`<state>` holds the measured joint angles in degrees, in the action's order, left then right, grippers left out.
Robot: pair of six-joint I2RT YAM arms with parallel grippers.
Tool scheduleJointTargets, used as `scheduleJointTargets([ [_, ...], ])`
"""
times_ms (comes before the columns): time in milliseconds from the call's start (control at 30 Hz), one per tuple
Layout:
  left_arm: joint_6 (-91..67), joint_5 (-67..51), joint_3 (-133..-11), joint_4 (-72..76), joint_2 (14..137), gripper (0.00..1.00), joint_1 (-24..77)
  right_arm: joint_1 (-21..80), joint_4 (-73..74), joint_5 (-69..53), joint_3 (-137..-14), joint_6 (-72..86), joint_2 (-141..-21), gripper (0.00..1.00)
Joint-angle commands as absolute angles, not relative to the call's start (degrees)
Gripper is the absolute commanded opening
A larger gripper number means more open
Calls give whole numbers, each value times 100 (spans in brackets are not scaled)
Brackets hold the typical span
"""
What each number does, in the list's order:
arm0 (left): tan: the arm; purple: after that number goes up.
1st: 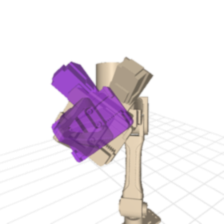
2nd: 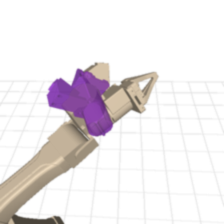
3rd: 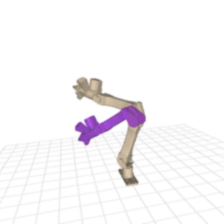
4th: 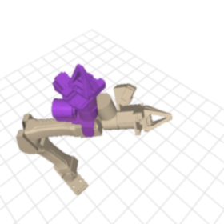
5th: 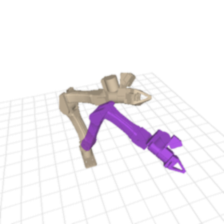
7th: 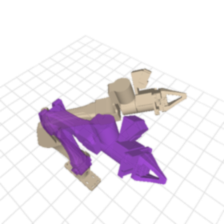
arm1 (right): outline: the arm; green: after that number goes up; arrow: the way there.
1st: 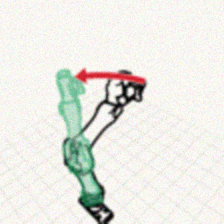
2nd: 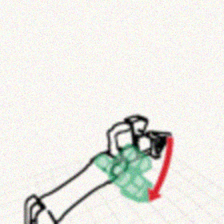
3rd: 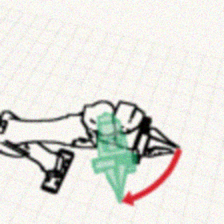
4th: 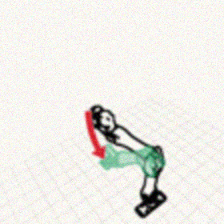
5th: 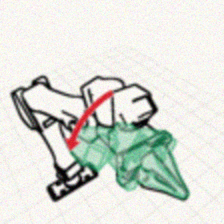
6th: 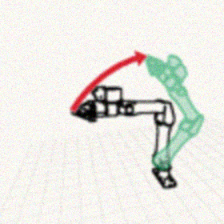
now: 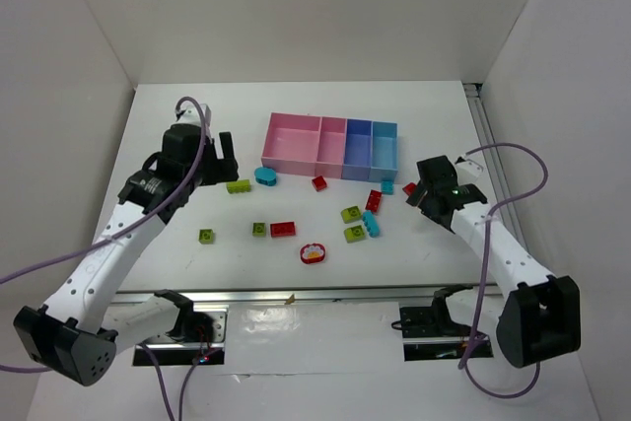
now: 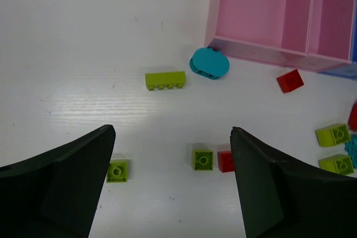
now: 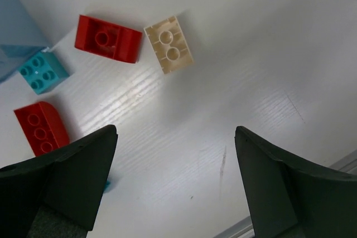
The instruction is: Sort the legos into containers by color
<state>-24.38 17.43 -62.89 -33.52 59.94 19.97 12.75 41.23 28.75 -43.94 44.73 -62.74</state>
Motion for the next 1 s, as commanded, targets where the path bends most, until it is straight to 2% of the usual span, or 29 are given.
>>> scheduleJointTargets([
  [0,-2374,1188,-6696,-3524,6274,94,2039,1161,3700,2489,-4289,4124,-6573,93],
  [100,-2233,1134,-6889,-3656,6599,94,2092,985,3455,2216,-4289,3929,-7100,90],
  [133,-2180,1134,-6891,-3656,6670,94,2092,984,3402,2215,-4341,3929,-7206,87],
  [167,-2180,1134,-6952,-3656,6732,94,2092,923,3297,2215,-4342,3859,-7390,78],
  [267,-2127,1134,-7101,-3656,6952,93,2145,669,3199,2215,-4473,3727,-7706,70],
  [667,-2057,1134,-7426,-3656,7663,94,2145,0,2576,1714,-4667,2796,-8498,70],
  [967,-2109,1011,-7488,-3604,7849,94,2250,-114,2215,1723,-4956,2497,-9087,75],
])
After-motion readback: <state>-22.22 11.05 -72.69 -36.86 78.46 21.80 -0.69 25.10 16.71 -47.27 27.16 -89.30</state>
